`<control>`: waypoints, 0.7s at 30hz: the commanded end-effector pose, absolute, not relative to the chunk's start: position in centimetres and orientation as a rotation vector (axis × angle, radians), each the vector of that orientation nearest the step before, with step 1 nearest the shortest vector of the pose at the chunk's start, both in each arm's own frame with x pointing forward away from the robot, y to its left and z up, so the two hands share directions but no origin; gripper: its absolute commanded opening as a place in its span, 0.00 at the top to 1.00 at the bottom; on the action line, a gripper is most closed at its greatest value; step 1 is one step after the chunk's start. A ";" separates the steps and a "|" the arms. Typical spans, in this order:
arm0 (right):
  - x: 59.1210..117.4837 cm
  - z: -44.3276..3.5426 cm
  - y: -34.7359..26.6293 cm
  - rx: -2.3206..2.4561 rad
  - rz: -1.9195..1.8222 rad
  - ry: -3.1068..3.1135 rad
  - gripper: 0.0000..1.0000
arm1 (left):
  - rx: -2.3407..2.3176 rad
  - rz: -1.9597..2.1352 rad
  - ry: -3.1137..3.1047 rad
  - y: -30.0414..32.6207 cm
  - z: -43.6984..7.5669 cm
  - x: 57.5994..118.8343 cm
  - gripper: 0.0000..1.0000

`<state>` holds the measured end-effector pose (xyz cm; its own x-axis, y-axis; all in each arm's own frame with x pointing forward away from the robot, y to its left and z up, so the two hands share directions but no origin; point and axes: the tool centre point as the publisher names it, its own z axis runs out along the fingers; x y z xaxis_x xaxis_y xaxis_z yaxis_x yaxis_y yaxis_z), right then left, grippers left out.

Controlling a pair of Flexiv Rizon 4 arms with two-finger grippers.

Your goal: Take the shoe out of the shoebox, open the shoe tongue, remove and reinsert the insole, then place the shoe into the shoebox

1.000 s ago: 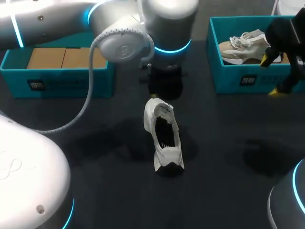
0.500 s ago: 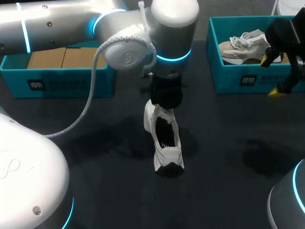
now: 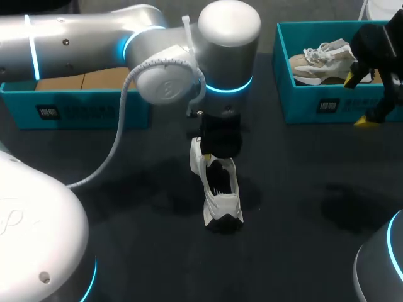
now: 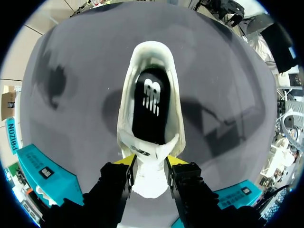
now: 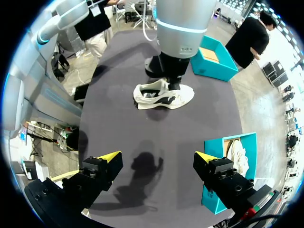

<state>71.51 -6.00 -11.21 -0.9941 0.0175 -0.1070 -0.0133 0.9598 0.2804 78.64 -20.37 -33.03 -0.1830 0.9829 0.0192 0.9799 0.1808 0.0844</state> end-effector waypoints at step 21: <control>71.7 -11.2 -5.9 0.004 0.428 3.007 0.00 | 2.005 0.067 2.392 -21.0 -33.4 75.9 0.62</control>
